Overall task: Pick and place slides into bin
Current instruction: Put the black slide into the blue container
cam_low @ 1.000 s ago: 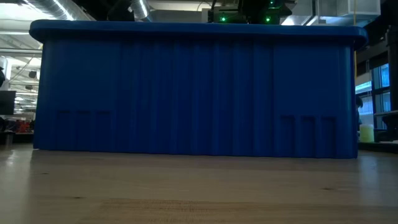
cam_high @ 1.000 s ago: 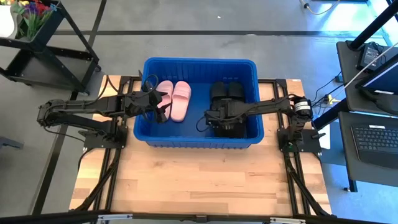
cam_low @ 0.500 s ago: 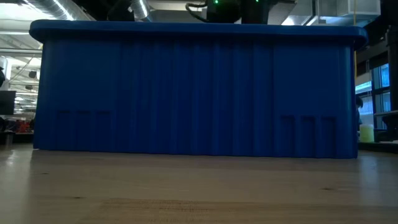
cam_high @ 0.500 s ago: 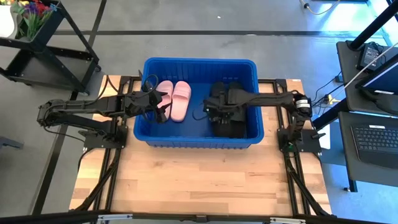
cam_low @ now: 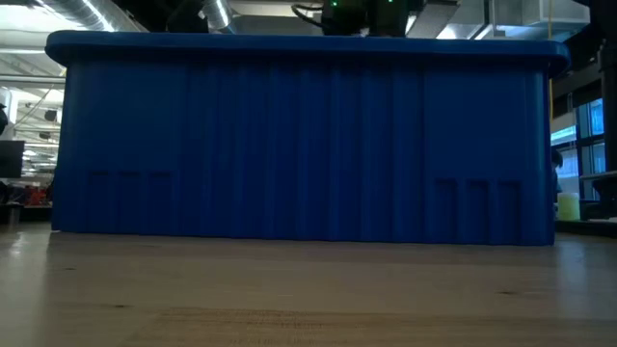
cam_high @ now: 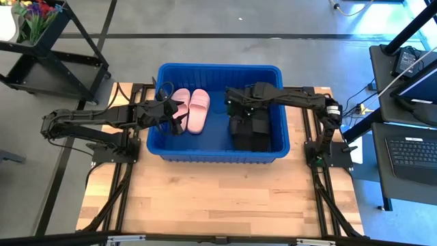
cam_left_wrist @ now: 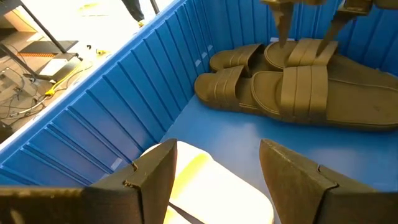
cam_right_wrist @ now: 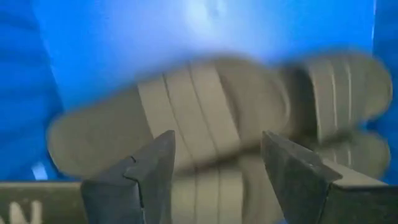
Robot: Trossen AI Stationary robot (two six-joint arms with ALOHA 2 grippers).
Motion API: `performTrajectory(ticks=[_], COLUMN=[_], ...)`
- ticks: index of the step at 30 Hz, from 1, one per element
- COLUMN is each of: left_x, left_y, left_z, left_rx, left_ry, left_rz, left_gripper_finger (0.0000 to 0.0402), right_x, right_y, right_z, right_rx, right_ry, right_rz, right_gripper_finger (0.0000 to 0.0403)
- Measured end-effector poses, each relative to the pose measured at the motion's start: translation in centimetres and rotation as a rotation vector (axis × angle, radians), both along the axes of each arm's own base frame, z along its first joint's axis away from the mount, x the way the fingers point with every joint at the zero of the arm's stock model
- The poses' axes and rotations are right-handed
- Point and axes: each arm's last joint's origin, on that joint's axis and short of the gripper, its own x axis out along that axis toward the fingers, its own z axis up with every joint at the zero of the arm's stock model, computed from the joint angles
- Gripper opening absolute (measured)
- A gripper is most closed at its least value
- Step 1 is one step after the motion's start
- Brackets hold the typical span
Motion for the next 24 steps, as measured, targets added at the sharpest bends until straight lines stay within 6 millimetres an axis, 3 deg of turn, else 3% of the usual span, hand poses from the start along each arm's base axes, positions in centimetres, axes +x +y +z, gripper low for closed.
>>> performTrajectory(ticks=[7, 11, 16, 24], left_x=[0.0, 0.0, 0.0, 0.0], left_y=[0.0, 0.0, 0.0, 0.0], left_z=[0.0, 0.0, 0.0, 0.0], left_rx=[0.000, -0.003, -0.023, -0.025], left_ry=[0.000, -0.003, -0.020, -0.022], left_rz=[0.000, 0.002, 0.014, 0.015], left_gripper_finger=[0.0224, 0.0224, 0.0224, 0.0224], right_x=[1.8, 2.0, 1.3, 0.1], right_y=[-1.6, -3.0, -4.9, -7.7], right_z=[0.7, -0.3, -2.3, -2.5], right_rx=[-0.009, 0.015, 0.205, 0.232], right_ry=[-0.246, -0.229, -0.145, -0.157], right_rz=[0.012, -0.075, -0.114, -0.135], right_gripper_finger=[0.0239, 0.0239, 0.0239, 0.0239])
